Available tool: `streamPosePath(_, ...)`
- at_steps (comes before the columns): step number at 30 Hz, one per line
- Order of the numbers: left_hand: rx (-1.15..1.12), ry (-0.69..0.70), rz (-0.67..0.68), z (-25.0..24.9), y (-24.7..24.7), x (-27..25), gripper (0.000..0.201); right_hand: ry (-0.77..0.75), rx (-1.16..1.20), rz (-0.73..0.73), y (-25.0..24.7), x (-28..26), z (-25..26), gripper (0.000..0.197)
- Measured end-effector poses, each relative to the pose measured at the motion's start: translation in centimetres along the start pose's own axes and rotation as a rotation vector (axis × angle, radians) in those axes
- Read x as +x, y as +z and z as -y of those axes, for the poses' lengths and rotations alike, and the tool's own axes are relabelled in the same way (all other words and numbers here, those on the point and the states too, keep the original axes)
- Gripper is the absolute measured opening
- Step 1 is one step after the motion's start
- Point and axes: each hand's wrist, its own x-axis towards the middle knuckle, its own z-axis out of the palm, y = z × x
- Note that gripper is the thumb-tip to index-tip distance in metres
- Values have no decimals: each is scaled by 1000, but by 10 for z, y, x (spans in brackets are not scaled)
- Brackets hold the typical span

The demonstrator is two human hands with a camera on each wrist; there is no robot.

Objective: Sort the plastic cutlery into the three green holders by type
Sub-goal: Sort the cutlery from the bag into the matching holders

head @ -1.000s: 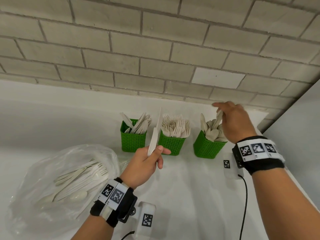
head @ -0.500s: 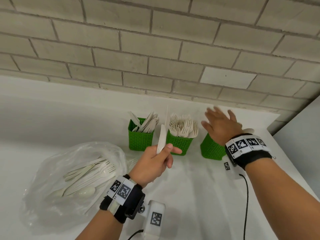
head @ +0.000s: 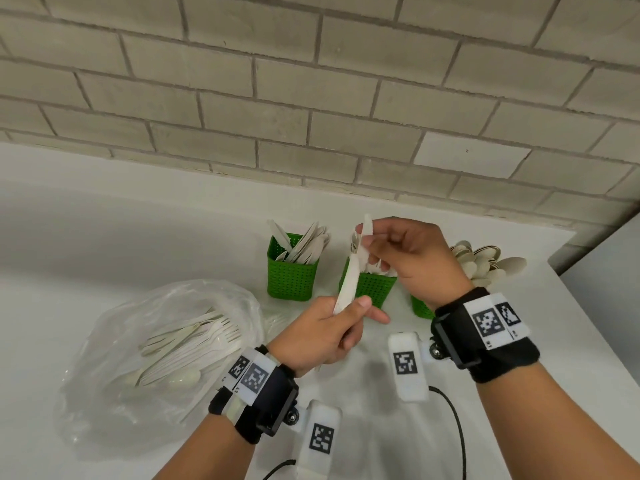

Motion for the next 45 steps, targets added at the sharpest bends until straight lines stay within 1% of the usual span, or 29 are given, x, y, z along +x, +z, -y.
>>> streamPosePath(2, -4, -12, -50, 3, -5, 0, 53, -22, 47, -109, -4, 1, 1, 16)
streamPosePath(4, -55, -55, -180, 3, -12, 0, 63, -29, 77, -207, -14, 3, 4, 19)
streamPosePath(6, -108, -79, -277, 1, -18, -2, 72, -24, 95, -203, -25, 3, 8, 19)
streamPosePath(8, -121, -79, -303, -2, -22, -2, 77, -15, 142, -142, -26, 0, 13, 20)
streamPosePath(10, -123, -65, -277, -5, -22, -3, 79, 31, 211, -72, -18, -4, 17, 24)
streamPosePath(12, -46, -42, -223, -9, -17, -2, 82, 101, 209, 13, -1, -8, 15, 28)
streamPosePath(13, -7, -23, -191, -12, -13, -2, 80, 126, 143, 81, 8, -11, 13, 25)
streamPosePath(15, -4, 3, -141, -15, -6, -4, 69, 148, 5, 208, 24, -15, 9, 10)
streamPosePath(16, -4, 11, -125, -16, -6, -5, 64, 160, -9, 231, 27, -15, 8, 6)
streamPosePath(17, 19, 14, -117, -14, -9, -6, 65, 174, 2, 226, 29, -13, 8, 7)
streamPosePath(19, 107, 5, -132, -12, -19, -9, 70, 152, 0, 185, 29, -9, 12, 13)
streamPosePath(21, 183, 18, -230, -14, -28, -14, 68, 71, -68, 103, 27, -1, 20, 17)
streamPosePath(22, 225, 38, -307, -17, -32, -18, 63, 40, -82, 39, 25, 4, 23, 15)
streamPosePath(24, 295, 63, -468, -21, -44, -28, 45, -22, -48, -121, 24, 17, 30, 12)
streamPosePath(26, 290, 31, -583, -22, -61, -42, 36, -107, -66, -255, 28, 31, 30, 15)
streamPosePath(27, 311, 26, -623, -23, -69, -50, 30, -160, -114, -283, 34, 38, 26, 16)
streamPosePath(29, 371, 61, -700, -25, -84, -72, 16, -229, -238, -259, 50, 49, 10, 11)
streamPosePath(31, 430, 101, -808, -26, -98, -94, 6, -227, -393, -158, 69, 58, -12, 13)
streamPosePath(33, 577, 98, -914, -22, -112, -116, 6, -218, -583, -57, 85, 63, -31, 15)
streamPosePath(35, 816, 29, -1026, -14, -124, -137, 12, -177, -857, 40, 99, 64, -39, 20)
streamPosePath(37, 1009, -137, -1104, -6, -129, -154, 19, -121, -1071, 53, 110, 61, -34, 28)
streamPosePath(38, 1047, -252, -1105, -1, -130, -161, 27, -127, -1082, 19, 115, 58, -25, 34)
streamPosePath(39, 1049, -368, -1080, 4, -129, -166, 38, -180, -1034, -33, 121, 53, -15, 37)
streamPosePath(40, 1024, -463, -1044, 9, -129, -170, 49, -283, -948, -94, 130, 46, -4, 37)
streamPosePath(41, 981, -518, -1012, 14, -129, -172, 59, -406, -852, -145, 140, 37, 6, 35)
streamPosePath(42, 934, -533, -988, 18, -131, -174, 66, -495, -759, -154, 152, 29, 14, 32)
streamPosePath(43, 897, -531, -966, 21, -132, -175, 71, -542, -655, -81, 165, 22, 20, 28)
streamPosePath(44, 874, -531, -943, 24, -133, -176, 75, -527, -554, 90, 179, 12, 23, 25)
streamPosePath(45, 866, -532, -918, 27, -135, -176, 77, -452, -483, 322, 193, 3, 22, 22)
